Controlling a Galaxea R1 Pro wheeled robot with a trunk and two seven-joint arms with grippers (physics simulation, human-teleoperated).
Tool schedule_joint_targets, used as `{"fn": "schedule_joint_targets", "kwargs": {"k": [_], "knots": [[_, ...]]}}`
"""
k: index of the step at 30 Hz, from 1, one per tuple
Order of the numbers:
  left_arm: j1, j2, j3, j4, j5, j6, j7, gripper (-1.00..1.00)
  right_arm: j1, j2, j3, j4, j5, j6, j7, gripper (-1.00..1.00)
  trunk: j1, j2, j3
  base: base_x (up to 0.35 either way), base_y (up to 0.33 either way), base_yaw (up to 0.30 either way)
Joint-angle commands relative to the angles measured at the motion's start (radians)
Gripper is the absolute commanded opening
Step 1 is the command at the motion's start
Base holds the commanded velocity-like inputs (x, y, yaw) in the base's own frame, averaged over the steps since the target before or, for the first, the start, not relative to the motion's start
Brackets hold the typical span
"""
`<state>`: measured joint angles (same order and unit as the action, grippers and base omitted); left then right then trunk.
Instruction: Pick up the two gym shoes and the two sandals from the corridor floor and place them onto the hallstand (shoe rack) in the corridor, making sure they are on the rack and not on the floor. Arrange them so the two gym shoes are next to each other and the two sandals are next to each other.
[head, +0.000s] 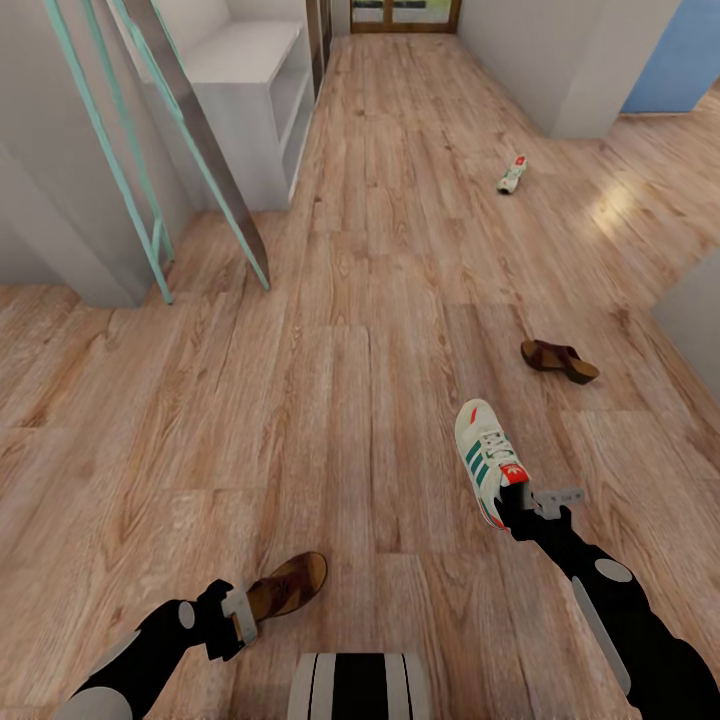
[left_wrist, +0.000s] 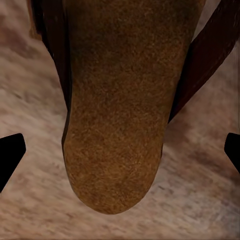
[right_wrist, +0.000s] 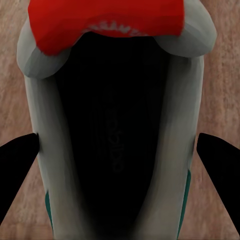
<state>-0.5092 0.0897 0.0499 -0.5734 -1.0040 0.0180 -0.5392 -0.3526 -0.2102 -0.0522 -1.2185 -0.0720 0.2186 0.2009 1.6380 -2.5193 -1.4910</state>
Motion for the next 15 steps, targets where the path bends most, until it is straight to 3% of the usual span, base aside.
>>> {"fn": "schedule_joint_targets", "kwargs": {"k": [1,6,15], "knots": [[0.0,-0.001,0.003,-0.002,-0.004,0.002,-0.007,1.0,0.0,0.0,-0.002,-0.001,-0.008,0.006,0.005,-1.0,0.0,0.0,-0.002,0.0,0.0,0.0],[-0.005,-0.001,-0.001,-0.002,-0.004,0.002,-0.007,1.0,0.0,0.0,-0.002,-0.001,-0.008,0.006,0.005,-1.0,0.001,-0.001,-0.016,0.0,0.0,0.0],[-0.009,0.0,-0.002,-0.002,-0.012,0.003,-0.007,1.0,0.0,0.0,-0.002,-0.001,-0.008,0.007,0.005,-1.0,0.001,-0.001,-0.018,0.0,0.0,0.0]]}}
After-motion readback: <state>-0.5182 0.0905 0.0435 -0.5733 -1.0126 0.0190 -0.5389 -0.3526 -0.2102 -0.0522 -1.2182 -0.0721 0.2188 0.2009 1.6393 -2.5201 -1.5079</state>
